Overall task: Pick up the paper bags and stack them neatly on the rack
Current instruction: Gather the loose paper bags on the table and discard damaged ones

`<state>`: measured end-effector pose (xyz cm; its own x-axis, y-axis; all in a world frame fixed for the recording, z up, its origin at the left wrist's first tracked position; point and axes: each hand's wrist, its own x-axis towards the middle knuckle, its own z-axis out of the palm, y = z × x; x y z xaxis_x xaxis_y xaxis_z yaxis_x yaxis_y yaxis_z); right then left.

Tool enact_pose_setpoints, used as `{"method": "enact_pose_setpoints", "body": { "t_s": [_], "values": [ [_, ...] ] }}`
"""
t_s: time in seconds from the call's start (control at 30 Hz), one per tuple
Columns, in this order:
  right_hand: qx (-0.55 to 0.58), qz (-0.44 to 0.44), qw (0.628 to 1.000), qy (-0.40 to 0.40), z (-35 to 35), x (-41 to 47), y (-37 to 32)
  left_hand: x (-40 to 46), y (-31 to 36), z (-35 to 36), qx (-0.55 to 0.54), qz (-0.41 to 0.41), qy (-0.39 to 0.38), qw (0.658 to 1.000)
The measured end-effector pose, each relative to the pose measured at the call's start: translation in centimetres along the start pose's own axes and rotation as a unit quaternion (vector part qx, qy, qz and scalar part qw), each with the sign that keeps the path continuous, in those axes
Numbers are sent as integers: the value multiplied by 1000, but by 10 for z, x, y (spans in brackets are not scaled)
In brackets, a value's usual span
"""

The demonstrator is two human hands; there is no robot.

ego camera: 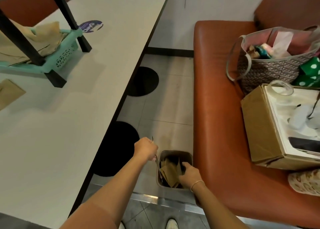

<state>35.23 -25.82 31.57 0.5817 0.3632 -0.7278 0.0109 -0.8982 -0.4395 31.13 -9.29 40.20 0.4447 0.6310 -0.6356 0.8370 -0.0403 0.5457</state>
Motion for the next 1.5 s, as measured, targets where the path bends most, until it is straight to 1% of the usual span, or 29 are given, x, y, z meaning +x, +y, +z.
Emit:
{"method": "enact_pose_setpoints", "body": {
  "t_s": [0.07, 0.2, 0.23, 0.27, 0.3, 0.37, 0.43, 0.47, 0.57, 0.7, 0.77, 0.9, 1.0, 1.13, 1.27, 1.37, 1.43, 1.5],
  "values": [
    [42, -54, 998, -17, -4, -4, -9, -1, 1, 1, -11, -16, 0, 1000],
    [159, -111, 972, -136, -6, -12, -32, 4, 2, 9, -41, -39, 12, 998],
    [170, -117, 967, -149, -4, -12, -36, 5, 3, 11, -50, -40, 15, 998],
    [164, -127, 968, -144, -1, -12, -40, 5, 5, 13, -69, -50, 15, 996],
    [136, -137, 974, -121, 1, -12, -42, 6, 5, 14, -83, -55, 17, 995],
    [66, -151, 985, -43, 7, -10, -43, 10, 2, 20, -104, -78, -6, 991],
    [5, -131, 991, 36, 9, -6, -41, 11, -1, 25, -85, -82, -33, 992],
    [-28, -117, 991, 56, 10, -4, -37, 10, -1, 26, -60, -79, -36, 994],
    [-122, -84, 987, 64, 12, 1, -22, 15, -8, 25, 30, -52, -9, 998],
    [-180, -49, 979, 85, 13, 7, -2, 22, -12, 20, 78, -24, -6, 997],
    [-170, -40, 982, 77, 14, 13, 3, 24, -14, 19, 89, -22, -4, 996],
    [-135, -48, 989, 23, 7, 11, -3, 21, -10, 15, 104, -25, -11, 994],
    [-151, -57, 986, 29, -1, 7, -15, 17, -1, 7, 107, -14, -28, 994],
    [-144, -74, 984, 68, -18, -6, -45, 6, 16, -12, 111, 26, -41, 993],
    [-130, -111, 979, 109, -36, -25, -94, -9, 35, -44, 95, 88, -31, 991],
    [-94, -155, 970, 164, -46, -43, -141, -25, 47, -81, 68, 165, -5, 984],
    [-75, -186, 955, 219, -51, -56, -176, -34, 52, -112, 27, 209, 26, 977],
    [-54, -222, 938, 262, -51, -68, -213, -40, 53, -148, -25, 234, 52, 971]
  ]
}}
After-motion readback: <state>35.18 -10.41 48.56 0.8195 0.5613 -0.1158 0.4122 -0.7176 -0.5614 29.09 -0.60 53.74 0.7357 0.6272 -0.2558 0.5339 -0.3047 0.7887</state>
